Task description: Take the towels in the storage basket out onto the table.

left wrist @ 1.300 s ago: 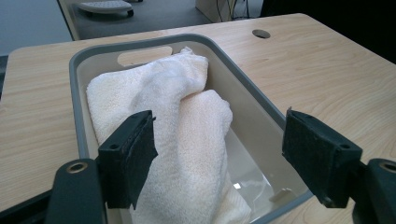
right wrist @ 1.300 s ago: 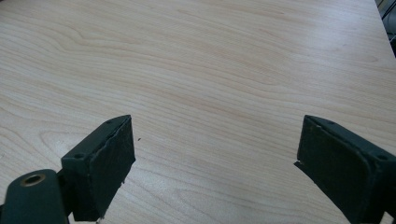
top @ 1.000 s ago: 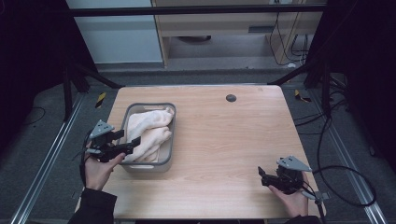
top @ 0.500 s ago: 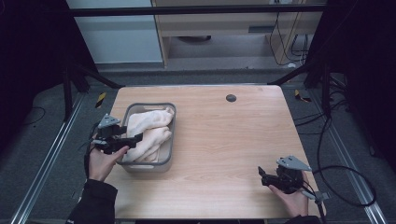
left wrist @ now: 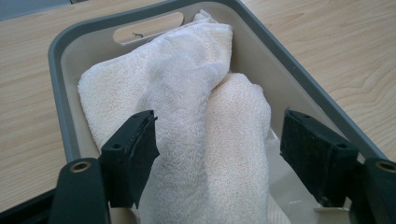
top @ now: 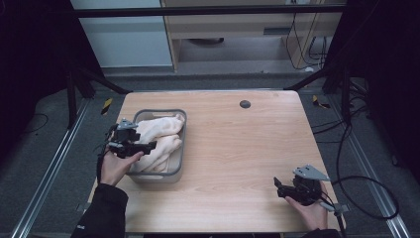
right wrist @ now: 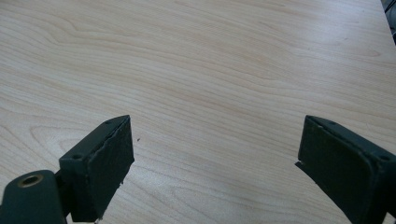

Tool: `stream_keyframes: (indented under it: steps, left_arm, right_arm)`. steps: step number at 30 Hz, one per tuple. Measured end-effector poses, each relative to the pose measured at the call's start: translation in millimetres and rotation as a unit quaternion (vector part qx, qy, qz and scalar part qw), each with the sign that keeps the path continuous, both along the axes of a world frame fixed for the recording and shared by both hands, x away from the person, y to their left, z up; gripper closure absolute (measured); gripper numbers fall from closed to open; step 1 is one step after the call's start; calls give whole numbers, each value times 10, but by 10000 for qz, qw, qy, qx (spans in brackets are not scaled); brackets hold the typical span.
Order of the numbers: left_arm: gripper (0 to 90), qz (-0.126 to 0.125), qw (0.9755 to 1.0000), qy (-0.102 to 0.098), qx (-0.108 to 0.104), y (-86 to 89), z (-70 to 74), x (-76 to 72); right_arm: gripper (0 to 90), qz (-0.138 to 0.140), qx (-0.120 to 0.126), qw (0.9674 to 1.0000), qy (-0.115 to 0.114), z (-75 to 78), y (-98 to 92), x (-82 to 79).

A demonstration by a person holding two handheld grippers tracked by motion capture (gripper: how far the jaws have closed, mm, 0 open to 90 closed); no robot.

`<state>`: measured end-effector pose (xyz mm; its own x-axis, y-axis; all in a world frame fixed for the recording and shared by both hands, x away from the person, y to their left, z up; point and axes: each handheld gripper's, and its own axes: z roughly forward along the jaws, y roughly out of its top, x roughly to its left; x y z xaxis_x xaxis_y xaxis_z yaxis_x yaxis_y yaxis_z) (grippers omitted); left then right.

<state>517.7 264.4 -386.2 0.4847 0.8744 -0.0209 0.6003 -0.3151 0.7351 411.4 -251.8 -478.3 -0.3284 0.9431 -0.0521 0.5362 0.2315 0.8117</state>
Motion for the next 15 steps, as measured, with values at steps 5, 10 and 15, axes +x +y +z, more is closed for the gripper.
stream_keyframes:
  steps: [5, 10, 15]
  left_arm:
    - [288, 6, 9998, 130, 142, -13, -46, 63]
    - [314, -8, 9992, 249, 307, -13, -88, 112]
    - [333, 5, 9981, 341, 512, -18, -122, 143]
  right_arm:
    - [103, 17, -21, 10000, -3, -4, 1, 4]
    - [102, 34, -35, 10000, 20, -10, 4, 9]
    - [101, 39, -24, 10000, 39, -11, 7, 9]
